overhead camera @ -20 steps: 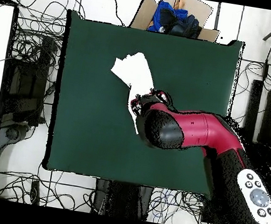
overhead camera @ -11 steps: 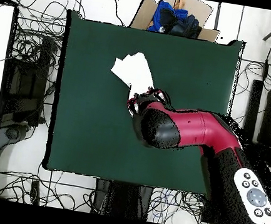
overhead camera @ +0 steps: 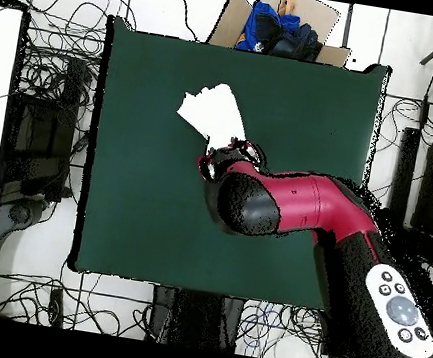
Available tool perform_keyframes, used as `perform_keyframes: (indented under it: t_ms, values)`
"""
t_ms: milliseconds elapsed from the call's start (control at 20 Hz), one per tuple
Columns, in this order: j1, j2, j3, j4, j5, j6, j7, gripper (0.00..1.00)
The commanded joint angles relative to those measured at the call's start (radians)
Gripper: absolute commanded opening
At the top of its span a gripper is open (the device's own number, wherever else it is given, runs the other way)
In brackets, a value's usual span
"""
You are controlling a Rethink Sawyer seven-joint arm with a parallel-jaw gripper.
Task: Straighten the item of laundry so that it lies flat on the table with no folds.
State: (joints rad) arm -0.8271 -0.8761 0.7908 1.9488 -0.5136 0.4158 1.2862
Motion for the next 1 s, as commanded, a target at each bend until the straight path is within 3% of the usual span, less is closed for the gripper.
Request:
perform_keyframes:
  t_ms: [50,1000]
  values:
    - [0.01,0.01,-0.026,-0.014,0.013,0.074,0.045,1.0]
    - [-0.012,-0.015,0.005,0.007,0.036,0.082,0.031,1.0]
